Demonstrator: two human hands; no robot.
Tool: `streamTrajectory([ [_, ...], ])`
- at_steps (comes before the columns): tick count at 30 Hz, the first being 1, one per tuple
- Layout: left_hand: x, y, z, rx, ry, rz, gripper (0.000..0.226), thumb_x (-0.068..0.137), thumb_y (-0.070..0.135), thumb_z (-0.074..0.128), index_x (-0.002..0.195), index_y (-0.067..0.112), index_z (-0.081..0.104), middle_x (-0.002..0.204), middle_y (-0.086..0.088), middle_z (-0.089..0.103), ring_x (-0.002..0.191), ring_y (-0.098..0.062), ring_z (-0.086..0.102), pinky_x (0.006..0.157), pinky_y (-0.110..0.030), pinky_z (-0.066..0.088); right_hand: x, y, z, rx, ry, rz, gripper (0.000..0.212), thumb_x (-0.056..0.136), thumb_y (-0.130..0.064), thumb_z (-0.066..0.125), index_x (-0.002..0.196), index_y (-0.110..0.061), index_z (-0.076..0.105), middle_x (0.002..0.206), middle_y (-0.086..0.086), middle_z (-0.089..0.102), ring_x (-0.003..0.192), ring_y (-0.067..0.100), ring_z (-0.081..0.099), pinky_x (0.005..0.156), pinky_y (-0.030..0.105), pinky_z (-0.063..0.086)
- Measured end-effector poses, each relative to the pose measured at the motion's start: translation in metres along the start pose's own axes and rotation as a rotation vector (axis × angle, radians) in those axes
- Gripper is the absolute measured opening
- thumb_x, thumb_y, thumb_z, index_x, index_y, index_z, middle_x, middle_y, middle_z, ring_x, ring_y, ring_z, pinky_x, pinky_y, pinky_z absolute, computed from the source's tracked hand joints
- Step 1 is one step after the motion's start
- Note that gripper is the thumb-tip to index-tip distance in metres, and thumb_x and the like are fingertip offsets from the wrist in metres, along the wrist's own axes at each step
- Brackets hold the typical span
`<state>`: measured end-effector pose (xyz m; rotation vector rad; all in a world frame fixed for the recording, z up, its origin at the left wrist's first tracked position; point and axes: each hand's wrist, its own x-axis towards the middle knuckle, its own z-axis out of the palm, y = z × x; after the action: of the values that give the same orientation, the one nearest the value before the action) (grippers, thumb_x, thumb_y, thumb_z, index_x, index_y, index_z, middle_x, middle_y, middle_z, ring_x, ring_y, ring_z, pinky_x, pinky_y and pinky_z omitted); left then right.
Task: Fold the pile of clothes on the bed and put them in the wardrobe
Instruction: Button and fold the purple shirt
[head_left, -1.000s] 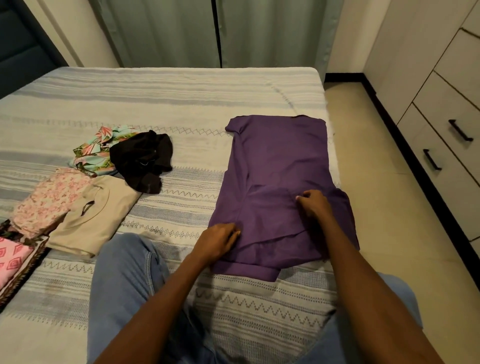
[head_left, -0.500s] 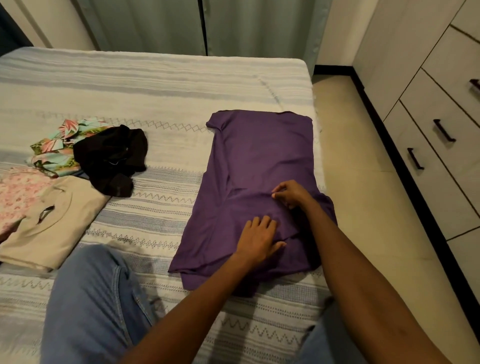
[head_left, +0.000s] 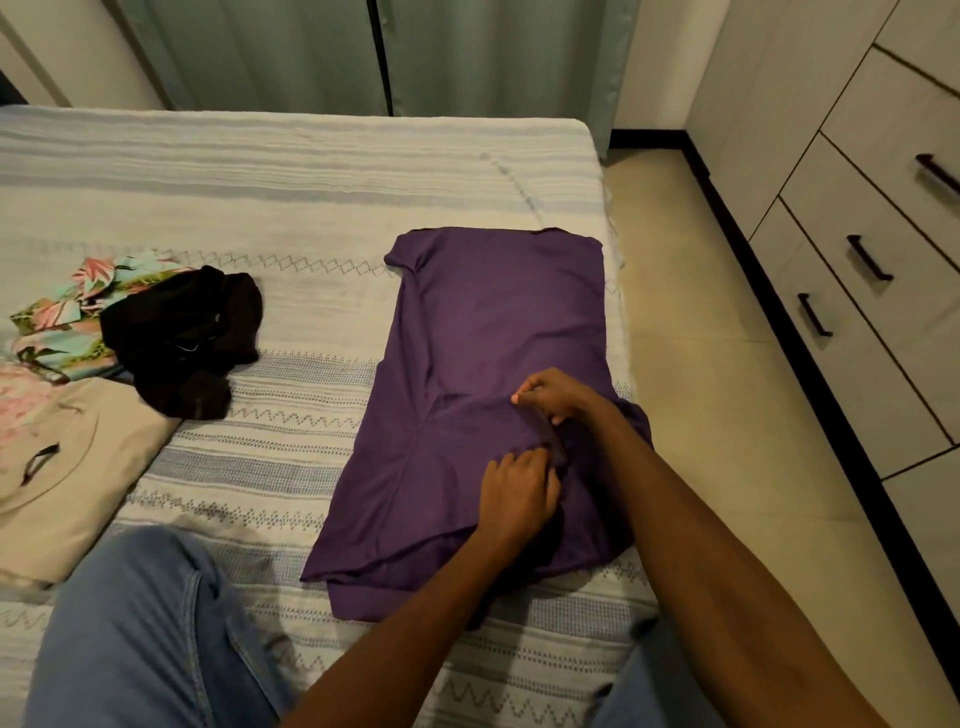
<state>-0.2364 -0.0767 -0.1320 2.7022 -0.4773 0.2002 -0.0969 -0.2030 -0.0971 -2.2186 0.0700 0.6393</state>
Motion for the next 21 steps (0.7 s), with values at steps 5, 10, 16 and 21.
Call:
streamTrajectory([
  [5,-0.011,-0.008,-0.021,-0.455,0.063,-0.3,0.012,0.094,0.029,0.055,0.092,0.016,0.054,0.08,-0.006,0.067,0.073,-0.029,0.061,0.062,-0.037,0.041,0.001,-0.016,0.003,0.122,-0.019,0.011,0.01,0.094,-0.016,0.063,0.088,-0.009,0.067,0.079,0.007,0.057,0.073,0.022,0.053,0.059,0.027,0.044],
  [10,-0.018,-0.019,-0.04,-0.778,0.134,-0.513,0.011,0.092,0.014,0.06,0.083,0.018,0.056,0.065,0.007,0.057,0.057,-0.002,0.05,0.062,-0.029,0.043,-0.008,-0.031,0.004,0.379,-0.033,0.055,0.015,0.091,-0.01,0.062,0.104,-0.012,0.07,0.084,0.005,0.059,0.068,0.016,0.053,0.056,0.025,0.048],
  [16,-0.034,-0.047,-0.067,-1.084,0.349,-0.778,0.019,0.095,0.008,0.054,0.077,0.015,0.05,0.066,0.002,0.046,0.054,-0.003,0.041,0.054,-0.024,0.042,-0.007,-0.06,0.007,0.392,-0.061,0.012,0.038,0.087,-0.002,0.043,0.102,-0.013,0.076,0.086,0.006,0.061,0.059,0.017,0.054,0.054,0.024,0.045],
  [21,-0.054,-0.084,-0.082,-1.184,0.407,-0.904,0.019,0.096,0.009,0.052,0.078,0.014,0.05,0.066,-0.005,0.046,0.052,-0.013,0.051,0.053,-0.032,0.049,-0.001,-0.098,0.03,0.095,-0.056,-0.179,0.028,0.092,0.003,0.052,0.102,-0.012,0.073,0.083,0.006,0.069,0.06,0.013,0.054,0.051,0.02,0.042],
])
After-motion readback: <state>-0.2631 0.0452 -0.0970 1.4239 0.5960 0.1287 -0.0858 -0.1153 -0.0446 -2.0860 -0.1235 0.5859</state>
